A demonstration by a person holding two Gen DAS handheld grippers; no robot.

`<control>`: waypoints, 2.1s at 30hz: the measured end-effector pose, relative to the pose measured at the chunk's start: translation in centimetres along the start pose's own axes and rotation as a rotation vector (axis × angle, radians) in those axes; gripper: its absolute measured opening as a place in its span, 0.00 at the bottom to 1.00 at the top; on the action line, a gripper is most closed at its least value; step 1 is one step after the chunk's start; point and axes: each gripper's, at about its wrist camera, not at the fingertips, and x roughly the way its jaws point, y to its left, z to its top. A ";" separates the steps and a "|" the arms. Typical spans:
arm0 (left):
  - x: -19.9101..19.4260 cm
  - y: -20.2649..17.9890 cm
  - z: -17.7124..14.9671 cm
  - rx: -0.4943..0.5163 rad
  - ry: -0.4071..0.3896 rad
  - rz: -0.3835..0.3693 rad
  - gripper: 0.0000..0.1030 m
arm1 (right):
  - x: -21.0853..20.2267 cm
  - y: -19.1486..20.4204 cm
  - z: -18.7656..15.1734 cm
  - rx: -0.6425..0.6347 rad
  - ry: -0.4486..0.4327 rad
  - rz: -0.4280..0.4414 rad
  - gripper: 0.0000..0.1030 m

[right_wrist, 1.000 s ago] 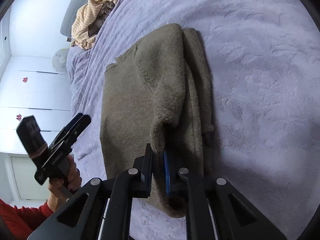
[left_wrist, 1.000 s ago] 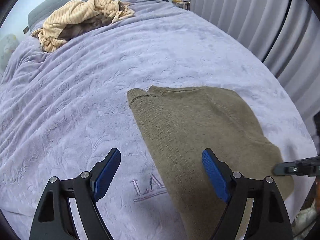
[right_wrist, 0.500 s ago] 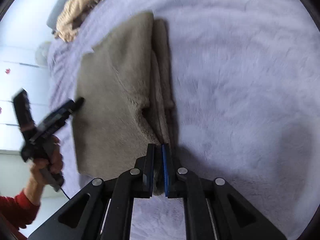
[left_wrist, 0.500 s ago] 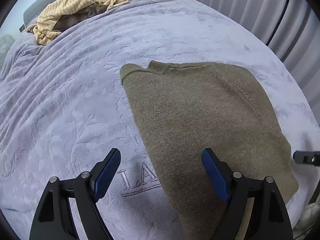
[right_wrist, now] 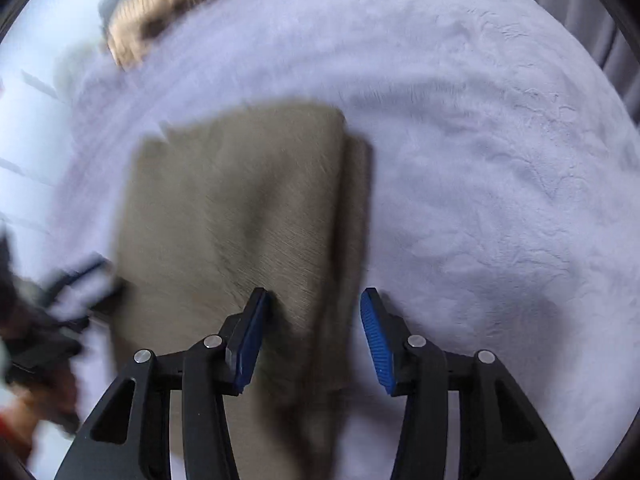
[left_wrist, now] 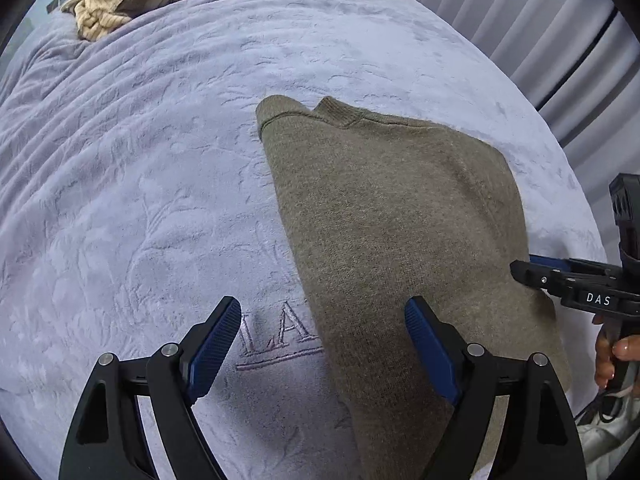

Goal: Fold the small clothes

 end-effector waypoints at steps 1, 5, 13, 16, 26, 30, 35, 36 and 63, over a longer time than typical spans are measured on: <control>-0.2 0.2 -0.1 -0.004 -0.002 -0.005 0.83 | 0.2 -0.1 -0.2 0.003 -0.008 0.007 0.50; -0.8 0.8 -0.5 -0.022 0.007 -0.030 0.83 | -0.7 -1.4 -0.7 0.084 -0.019 0.065 0.52; -1.8 2.3 -1.5 -0.107 0.054 -0.114 0.83 | -1.8 -3.0 -3.1 0.204 -0.016 0.127 0.52; -1.8 2.7 -2.0 -0.127 0.070 -0.137 0.83 | -2.3 -3.8 -4.3 0.269 -0.018 0.177 0.53; -2.0 2.4 -2.5 -0.142 0.076 -0.137 0.83 | -2.3 -4.3 -5.7 0.341 -0.022 0.218 0.55; -2.4 2.2 -2.9 -0.124 0.070 -0.118 0.83 | -2.7 -4.5 -6.1 0.345 -0.022 0.213 0.56; -2.3 1.7 -3.1 -0.103 0.083 -0.113 0.83 | -2.6 -4.7 -6.0 0.346 -0.017 0.211 0.57; -2.1 1.7 -3.1 -0.102 0.091 -0.110 0.83 | -2.5 -4.7 -6.1 0.348 -0.017 0.211 0.58; 0.0 -0.2 -2.4 -0.049 0.116 -0.023 1.00 | -2.5 -5.0 -5.7 0.333 -0.014 0.209 0.66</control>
